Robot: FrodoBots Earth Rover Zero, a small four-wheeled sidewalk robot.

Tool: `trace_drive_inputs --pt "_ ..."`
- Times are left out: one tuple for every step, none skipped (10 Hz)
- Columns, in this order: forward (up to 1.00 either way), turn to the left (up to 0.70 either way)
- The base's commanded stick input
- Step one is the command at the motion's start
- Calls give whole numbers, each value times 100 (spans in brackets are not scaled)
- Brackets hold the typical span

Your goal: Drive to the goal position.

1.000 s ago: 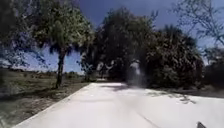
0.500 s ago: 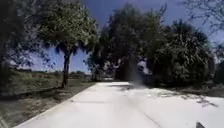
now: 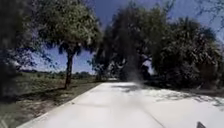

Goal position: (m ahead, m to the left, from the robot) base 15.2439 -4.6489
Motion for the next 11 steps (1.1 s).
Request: trace_drive_inputs --pt "45 0" --pt "45 0" --pt "45 0" --pt "45 0" --pt "45 0" --pt "45 0" --pt "45 0" --pt "45 0" --pt "45 0" --pt "45 0" --pt "45 0"
